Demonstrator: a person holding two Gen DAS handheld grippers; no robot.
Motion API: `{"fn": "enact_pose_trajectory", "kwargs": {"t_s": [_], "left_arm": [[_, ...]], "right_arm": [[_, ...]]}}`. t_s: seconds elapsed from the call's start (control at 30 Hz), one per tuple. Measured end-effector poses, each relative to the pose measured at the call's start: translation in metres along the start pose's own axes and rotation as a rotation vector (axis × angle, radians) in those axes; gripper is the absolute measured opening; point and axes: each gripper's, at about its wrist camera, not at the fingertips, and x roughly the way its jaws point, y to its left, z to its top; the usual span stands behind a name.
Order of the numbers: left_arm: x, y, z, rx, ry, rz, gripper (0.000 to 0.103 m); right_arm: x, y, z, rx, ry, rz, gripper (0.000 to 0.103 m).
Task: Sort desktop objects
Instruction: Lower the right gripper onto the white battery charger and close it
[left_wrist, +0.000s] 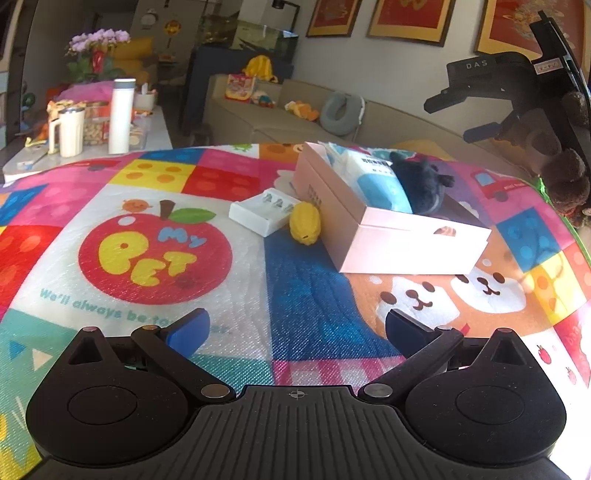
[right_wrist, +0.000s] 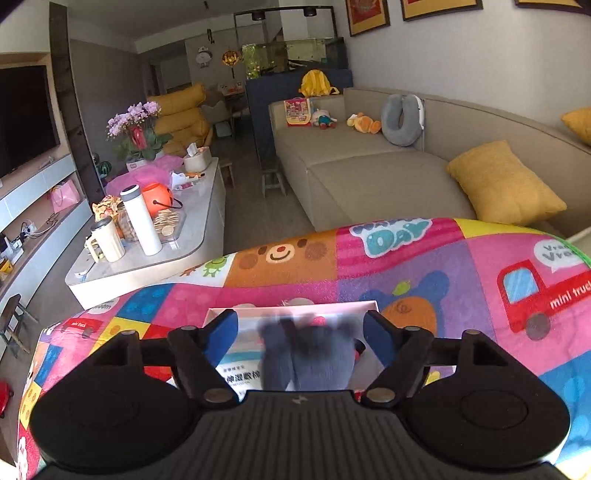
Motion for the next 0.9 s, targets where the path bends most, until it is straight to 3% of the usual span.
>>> {"fn": "enact_pose_trajectory", "kwargs": {"t_s": [0.2,0.33,0.53,0.67,0.9], "left_arm": [[-0.001,0.001,0.000,-0.008,-0.002,0.020,0.103],[-0.001,0.003,0.000,-0.024,-0.007,0.039,0.103],[-0.004,-0.001,-0.002,-0.008,-0.019,0.062,0.103],[-0.003,-0.001,-0.002,-0.011,-0.013,0.072,0.103],[-0.001,0.008,-0.002,-0.067,0.003,0.074,0.103]], "right_arm": [[0.001,0.009,-0.009,-0.026,0.009,0.010,0.074],[0.012,0.047,-0.025,-0.123,0.077,0.086,0.042],[0.061,0.125,-0.041,-0.206,0.234,0.178,0.033],[0.105,0.168,-0.039,-0.288,0.271,0.098,0.027],[0.166,0.207,-0.056,-0.473,0.361,-0.079,0.019]]}}
